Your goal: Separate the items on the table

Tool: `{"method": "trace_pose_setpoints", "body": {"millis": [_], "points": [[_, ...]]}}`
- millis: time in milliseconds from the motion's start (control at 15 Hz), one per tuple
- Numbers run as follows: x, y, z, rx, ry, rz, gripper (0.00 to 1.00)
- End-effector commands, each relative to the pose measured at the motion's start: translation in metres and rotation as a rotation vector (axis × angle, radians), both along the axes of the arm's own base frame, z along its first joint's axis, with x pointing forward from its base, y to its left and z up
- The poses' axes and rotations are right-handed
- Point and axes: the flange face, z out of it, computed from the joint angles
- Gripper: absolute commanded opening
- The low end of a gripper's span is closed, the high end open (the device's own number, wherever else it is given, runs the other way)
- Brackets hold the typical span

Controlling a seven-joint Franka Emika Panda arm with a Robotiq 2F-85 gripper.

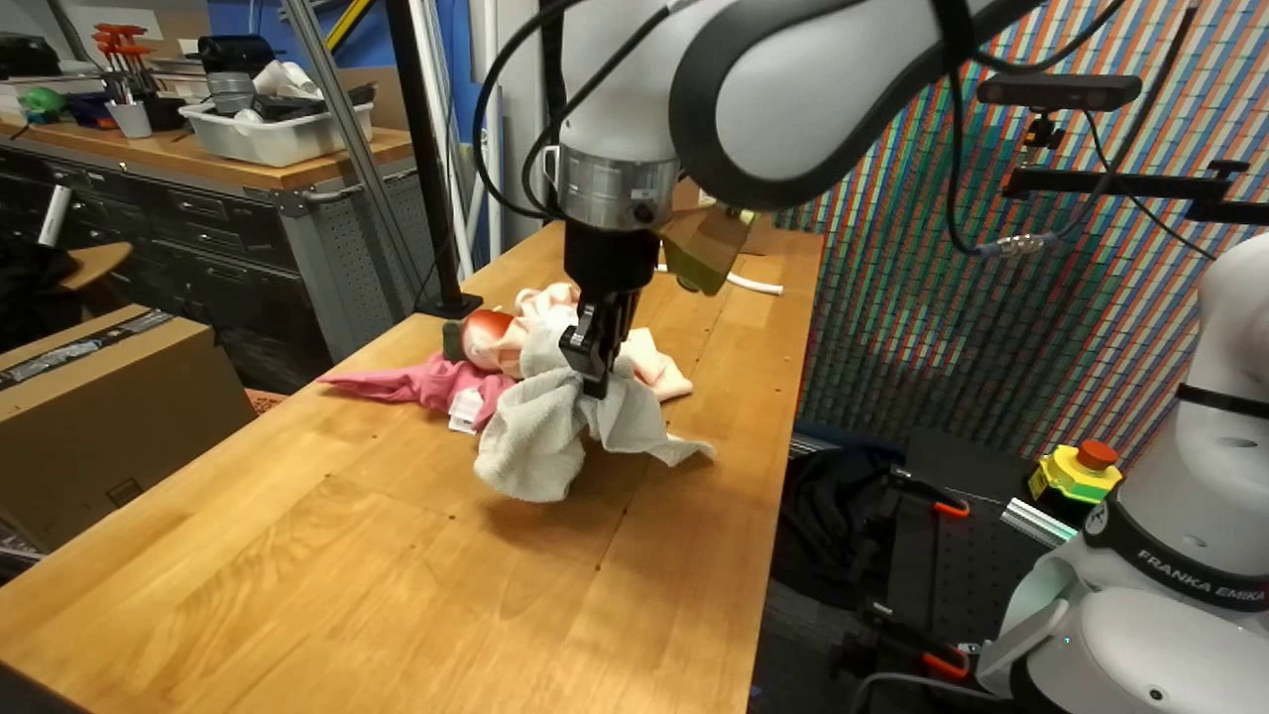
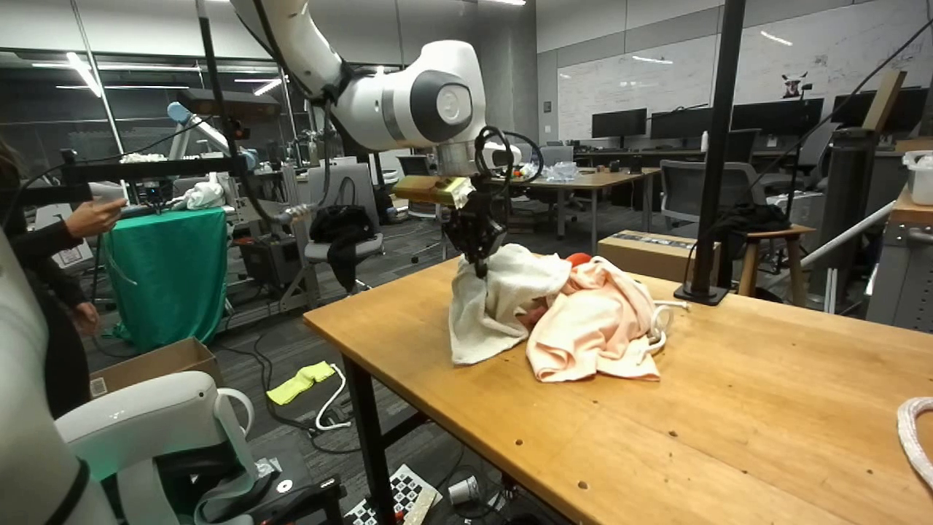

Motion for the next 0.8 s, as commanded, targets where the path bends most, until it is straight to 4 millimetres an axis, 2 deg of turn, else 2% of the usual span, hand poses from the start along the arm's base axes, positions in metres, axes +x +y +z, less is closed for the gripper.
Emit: {"method": "trace_pose_setpoints", "body": {"millis": [0,200,333,533,733], "points": [[-0.006,0.003,0.046,0.092,0.052,0.016,0.06],[-0.01,0.008,0.067,0.158,0.113,0.009,0.06],[-0.014,0.013,0.073,0.189,0.153,0.004,0.06],[-0.022,0.026,0.073,0.237,0.215,-0.005,0.06],[-0.033,0.045,0.063,0.278,0.273,-0.031,0.06]]}}
